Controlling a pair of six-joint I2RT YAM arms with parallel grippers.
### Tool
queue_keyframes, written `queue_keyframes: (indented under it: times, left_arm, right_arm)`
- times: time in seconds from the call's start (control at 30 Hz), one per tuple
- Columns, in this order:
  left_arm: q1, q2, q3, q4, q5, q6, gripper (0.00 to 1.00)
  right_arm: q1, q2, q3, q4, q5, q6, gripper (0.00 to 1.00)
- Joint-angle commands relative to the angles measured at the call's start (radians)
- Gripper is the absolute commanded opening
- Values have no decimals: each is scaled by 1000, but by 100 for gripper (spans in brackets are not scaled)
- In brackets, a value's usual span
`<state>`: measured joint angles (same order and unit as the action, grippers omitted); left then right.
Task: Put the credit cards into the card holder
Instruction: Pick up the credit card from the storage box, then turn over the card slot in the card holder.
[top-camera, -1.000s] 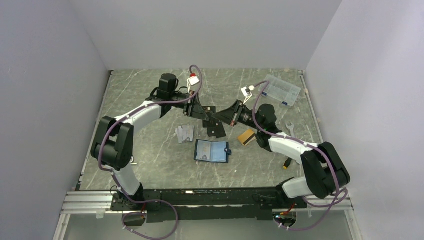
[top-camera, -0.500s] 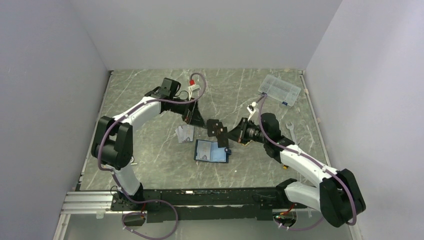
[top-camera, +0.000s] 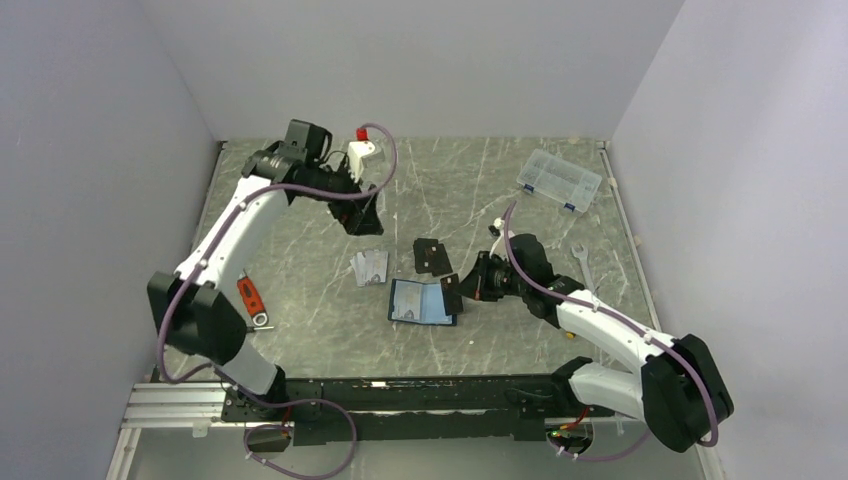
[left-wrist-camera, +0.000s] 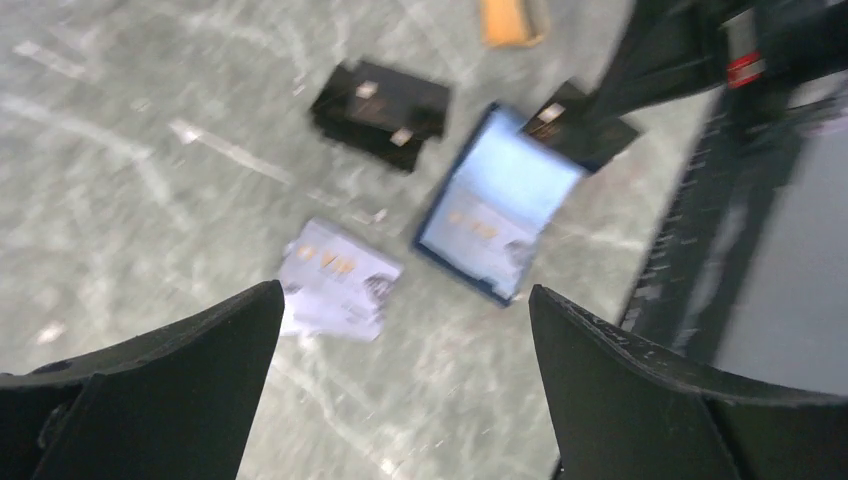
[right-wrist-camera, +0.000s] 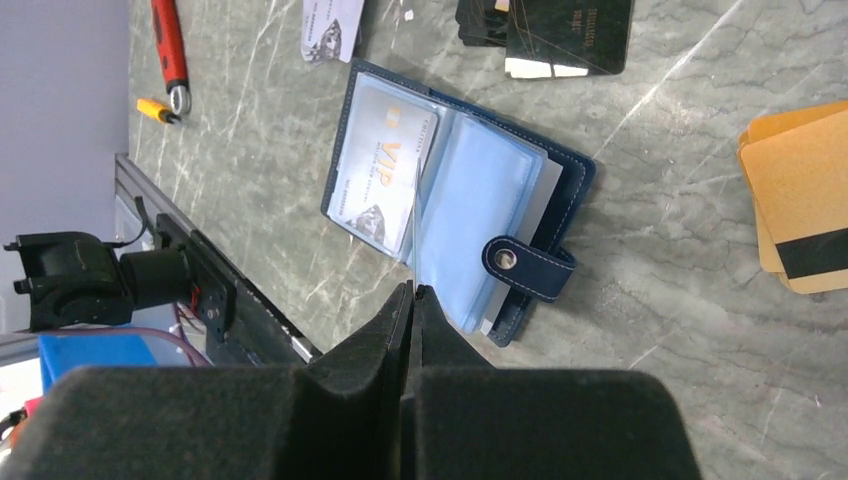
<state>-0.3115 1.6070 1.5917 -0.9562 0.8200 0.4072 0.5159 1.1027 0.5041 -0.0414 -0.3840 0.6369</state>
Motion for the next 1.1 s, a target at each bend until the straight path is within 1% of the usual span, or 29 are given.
queue_keyframes:
  times: [0.0,0.07,0.13,0.17,0.2,0.23,0.27,0.3,0.37,0.4,0.43,0.47,0.5,0.53,0.57,0.6,0.67,0.77,0.83,0.9,1.07]
  left_arm:
    - [-118,-140,-96,72,-480,74,99]
    - [-91,-167,-88,75,-472,84,99]
    - [-16,-186,-162,119,-400,100,99]
    - [22,-179,-189,98,-358,95,99]
    - [48,-170,-185,42,-299,107,99]
    - [56,-171,-190,28,-313,83,99]
    - [38,-187,-207,31,-361,76,99]
    - [14,-219,-237,52,-407,85,94]
    - [-36,-307,-320,157,-517,65,99]
    - [-65,-335,-349,191,-573,67,99]
    - [-78,-342,-365,196,-595,66,99]
    - [-82,-330,-367,182,-594,53,99]
    - [-83,-303,-371,175,-615,8,100]
    - [-90,-262,-365,159,-661,-38,99]
    - [-108,-198,-348,111,-736,-62,99]
    - [-124,-163,-343,98,-786,-74,99]
    - [-160,-168,-393,149,-847,-78,99]
    - [-242,-238,-482,219,-947,-56,99]
    - [-266,-260,-490,225,-965,-47,99]
    - [-267,-268,-494,223,-963,-65,99]
    - [-269,-276,-518,205,-886,-64,99]
  right_arm:
    - [1,2,62,14,16,-13,0]
    - [1,-9,67,14,17,-10,0]
    - [-2,-19,72,13,15,-5,0]
    - [-1,-25,74,10,14,-6,0]
    - [-2,-30,78,6,14,-8,0]
    - [-2,-39,80,1,16,-8,0]
    - [-1,-48,79,0,20,-7,0]
    - [-3,-55,79,-1,25,-7,0]
    - [-2,-60,83,-12,43,-10,0]
    - [-2,-61,84,-15,49,-12,0]
    - [2,-62,83,-17,57,-13,0]
    - [8,-63,80,-20,68,-17,0]
    - [18,-64,80,-28,87,-23,0]
    - [28,-64,78,-35,107,-30,0]
    - [38,-62,73,-34,119,-34,0]
    - [51,-60,71,-39,135,-34,0]
    - [81,-50,77,-56,166,-34,0]
    - [132,-38,99,-95,225,-42,0]
    - [155,-30,103,-109,246,-41,0]
    - [165,-22,104,-119,252,-37,0]
    - [180,-12,97,-150,239,-29,0]
